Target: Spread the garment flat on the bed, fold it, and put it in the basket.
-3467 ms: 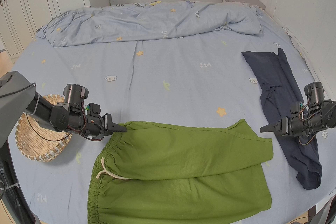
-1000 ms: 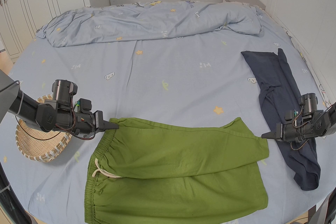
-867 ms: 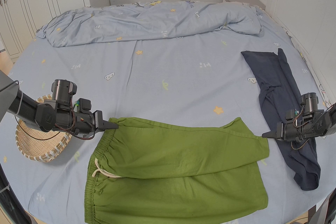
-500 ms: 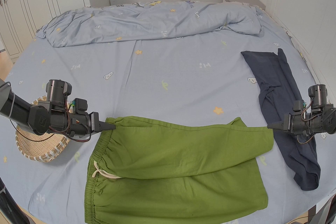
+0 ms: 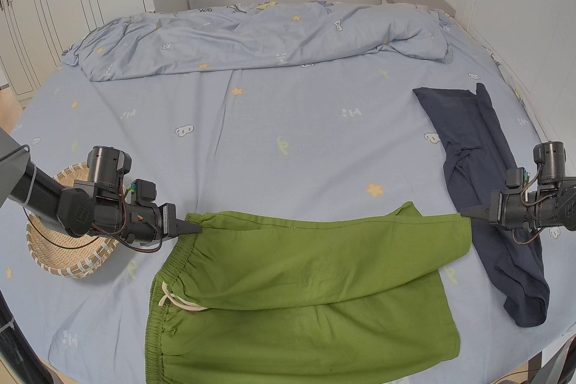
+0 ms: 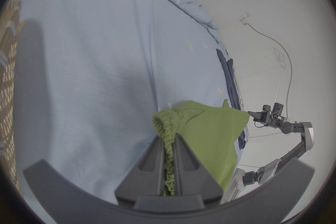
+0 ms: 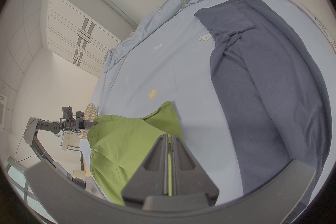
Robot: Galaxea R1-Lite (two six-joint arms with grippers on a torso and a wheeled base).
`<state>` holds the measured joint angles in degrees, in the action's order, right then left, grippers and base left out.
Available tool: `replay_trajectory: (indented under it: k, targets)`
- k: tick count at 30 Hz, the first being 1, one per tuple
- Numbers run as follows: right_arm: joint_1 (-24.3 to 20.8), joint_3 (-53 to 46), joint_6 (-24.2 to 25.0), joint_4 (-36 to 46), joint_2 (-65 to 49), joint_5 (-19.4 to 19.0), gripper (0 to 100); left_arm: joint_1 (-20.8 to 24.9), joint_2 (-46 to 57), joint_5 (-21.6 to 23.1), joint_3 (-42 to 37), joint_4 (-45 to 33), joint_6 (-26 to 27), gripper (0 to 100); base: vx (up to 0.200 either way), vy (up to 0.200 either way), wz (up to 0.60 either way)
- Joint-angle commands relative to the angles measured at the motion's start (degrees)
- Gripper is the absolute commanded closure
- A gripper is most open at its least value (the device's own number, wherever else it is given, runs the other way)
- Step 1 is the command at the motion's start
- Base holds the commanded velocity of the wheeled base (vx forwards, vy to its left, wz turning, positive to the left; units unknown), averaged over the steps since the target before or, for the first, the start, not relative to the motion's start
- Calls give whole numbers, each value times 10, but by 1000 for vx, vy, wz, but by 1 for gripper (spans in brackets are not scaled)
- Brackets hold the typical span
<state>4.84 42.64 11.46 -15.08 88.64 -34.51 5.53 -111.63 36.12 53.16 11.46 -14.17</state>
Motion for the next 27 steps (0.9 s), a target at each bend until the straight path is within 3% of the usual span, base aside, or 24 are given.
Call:
replay_trajectory:
  k: [1, 8, 9, 27]
  targets:
    - [0, 0, 0, 0, -1, 0, 100, 2, -14, -5, 6, 0, -4, 100, 0, 0, 0]
    - [0, 0, -1, 0, 0, 1, 100, 3, -12, -12, 5, 0, 0, 100, 0, 0, 0]
    - [0, 0, -1, 0, 0, 1, 100, 3, -12, -12, 5, 0, 0, 0, 0, 0, 0]
    - [0, -1, -3, 0, 1, 1, 100, 8, -3, -11, 4, 0, -1, 0, 0, 0, 0]
